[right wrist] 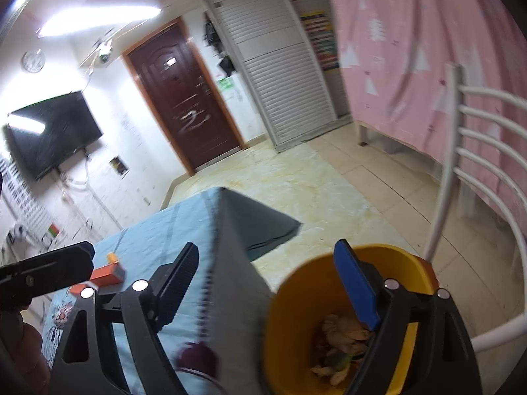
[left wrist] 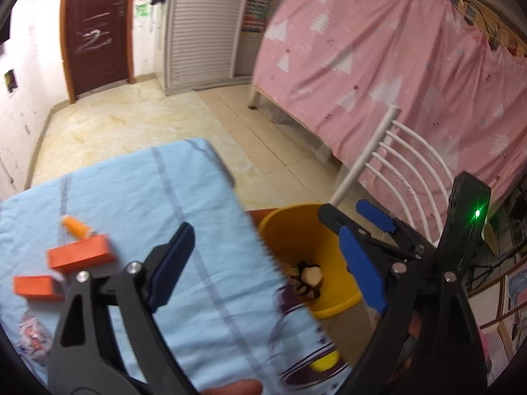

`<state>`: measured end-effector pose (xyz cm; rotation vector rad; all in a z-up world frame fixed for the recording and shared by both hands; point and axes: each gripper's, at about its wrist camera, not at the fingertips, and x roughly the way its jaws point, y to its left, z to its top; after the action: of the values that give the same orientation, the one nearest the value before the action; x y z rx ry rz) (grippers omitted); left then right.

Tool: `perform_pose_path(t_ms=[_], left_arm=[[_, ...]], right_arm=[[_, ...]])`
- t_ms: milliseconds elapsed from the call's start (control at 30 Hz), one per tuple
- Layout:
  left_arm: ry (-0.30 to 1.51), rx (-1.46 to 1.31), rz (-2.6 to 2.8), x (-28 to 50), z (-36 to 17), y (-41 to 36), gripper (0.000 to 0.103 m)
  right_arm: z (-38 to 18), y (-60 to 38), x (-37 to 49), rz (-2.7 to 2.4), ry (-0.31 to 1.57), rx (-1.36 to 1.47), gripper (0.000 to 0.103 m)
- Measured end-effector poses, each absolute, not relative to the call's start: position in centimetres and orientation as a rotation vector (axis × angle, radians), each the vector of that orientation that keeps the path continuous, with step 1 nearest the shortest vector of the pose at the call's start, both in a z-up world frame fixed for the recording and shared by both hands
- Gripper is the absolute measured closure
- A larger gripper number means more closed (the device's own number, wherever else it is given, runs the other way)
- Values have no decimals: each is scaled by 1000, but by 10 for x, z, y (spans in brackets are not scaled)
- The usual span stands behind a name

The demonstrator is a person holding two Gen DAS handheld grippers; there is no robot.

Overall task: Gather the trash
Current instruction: 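Open both tools to drop the tissue and cloth into the bin, then move both open tools back over the bed, then grasp the Hello Kitty snack bag with the left tool while the right tool grasps the long orange box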

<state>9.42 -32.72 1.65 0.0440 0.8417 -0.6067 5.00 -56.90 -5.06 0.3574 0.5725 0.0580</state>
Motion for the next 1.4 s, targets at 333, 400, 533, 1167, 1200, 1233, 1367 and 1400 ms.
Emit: perform_pose_path(t_ms=[333, 400, 533, 1167, 1200, 1233, 1367, 1400], left_arm=[[828, 35, -446, 94, 22, -219, 12], [828, 30, -415, 95, 20, -199, 12], [841, 27, -357, 97, 14, -161, 12], [947, 74, -319, 98, -42, -76, 10], [954, 74, -325, 98, -46, -75, 10], [961, 69, -328, 100, -49, -74, 10], [977, 64, -338, 102, -58, -71, 10], [977, 68, -338, 102, -59, -71, 13]], right_arm=[[-31, -467, 84, 226, 614, 218, 18], [-31, -447, 90, 256, 629, 198, 18], [-34, -407, 102, 306, 660, 159, 16], [-54, -294, 146, 314, 793, 25, 9], [-56, -290, 148, 313, 801, 19, 9], [-58, -287, 150, 312, 808, 13, 9], [-63, -277, 156, 291, 823, -17, 9], [-64, -277, 157, 286, 824, -21, 9]])
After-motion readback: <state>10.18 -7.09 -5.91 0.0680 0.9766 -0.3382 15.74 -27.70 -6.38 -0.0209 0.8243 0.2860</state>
